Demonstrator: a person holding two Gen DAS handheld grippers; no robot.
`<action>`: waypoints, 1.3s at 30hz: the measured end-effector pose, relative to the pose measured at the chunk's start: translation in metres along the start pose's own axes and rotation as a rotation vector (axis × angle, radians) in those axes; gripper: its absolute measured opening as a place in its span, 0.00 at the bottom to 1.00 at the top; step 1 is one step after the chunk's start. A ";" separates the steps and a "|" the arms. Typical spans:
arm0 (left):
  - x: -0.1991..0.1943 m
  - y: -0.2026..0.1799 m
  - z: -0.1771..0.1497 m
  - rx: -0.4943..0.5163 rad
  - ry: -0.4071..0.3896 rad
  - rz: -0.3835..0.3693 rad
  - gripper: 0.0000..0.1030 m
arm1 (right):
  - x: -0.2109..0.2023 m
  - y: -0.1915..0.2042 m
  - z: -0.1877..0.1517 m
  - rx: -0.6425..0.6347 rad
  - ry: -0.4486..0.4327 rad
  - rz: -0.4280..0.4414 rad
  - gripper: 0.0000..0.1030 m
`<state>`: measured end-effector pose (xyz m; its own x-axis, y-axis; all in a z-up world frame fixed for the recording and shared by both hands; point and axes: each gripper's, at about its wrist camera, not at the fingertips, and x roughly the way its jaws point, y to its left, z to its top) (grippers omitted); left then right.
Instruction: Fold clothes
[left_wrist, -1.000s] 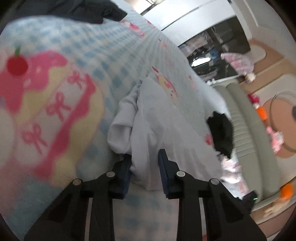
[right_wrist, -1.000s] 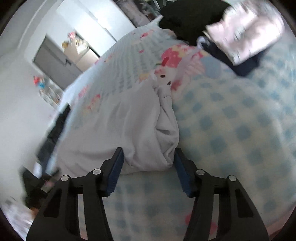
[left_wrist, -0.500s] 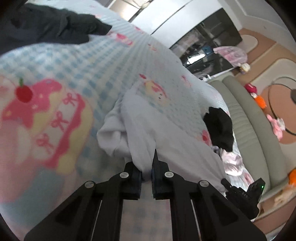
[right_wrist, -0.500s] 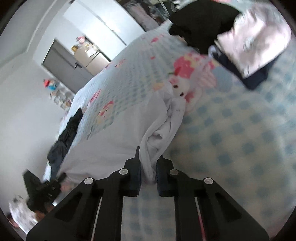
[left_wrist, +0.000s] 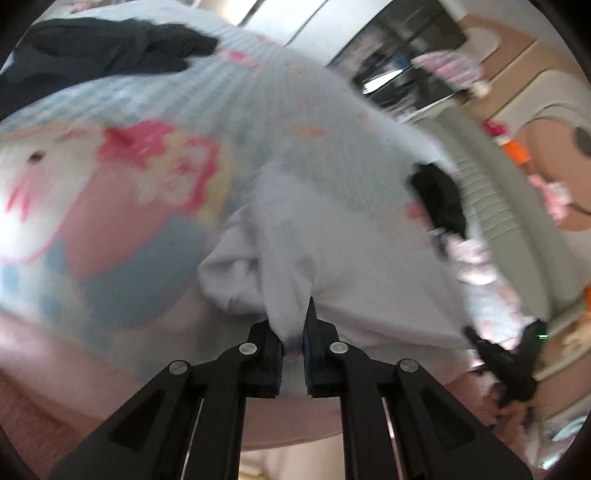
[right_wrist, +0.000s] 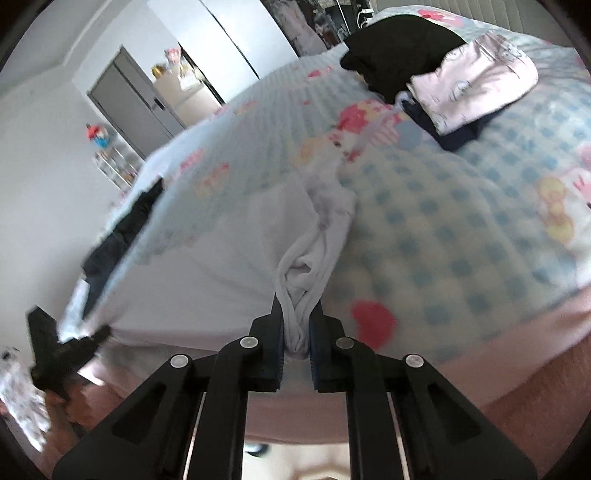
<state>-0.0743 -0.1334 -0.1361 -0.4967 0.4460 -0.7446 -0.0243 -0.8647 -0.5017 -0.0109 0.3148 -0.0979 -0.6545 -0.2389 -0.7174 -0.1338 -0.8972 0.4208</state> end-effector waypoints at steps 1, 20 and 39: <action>0.005 0.003 -0.003 -0.001 0.031 0.049 0.15 | 0.005 -0.003 -0.003 -0.006 0.018 -0.029 0.10; -0.025 -0.099 0.005 0.287 -0.338 0.098 0.73 | -0.016 0.048 0.003 -0.213 -0.107 -0.186 0.35; 0.043 -0.040 0.004 0.160 -0.135 0.105 0.66 | 0.034 0.020 -0.009 -0.190 -0.019 -0.228 0.36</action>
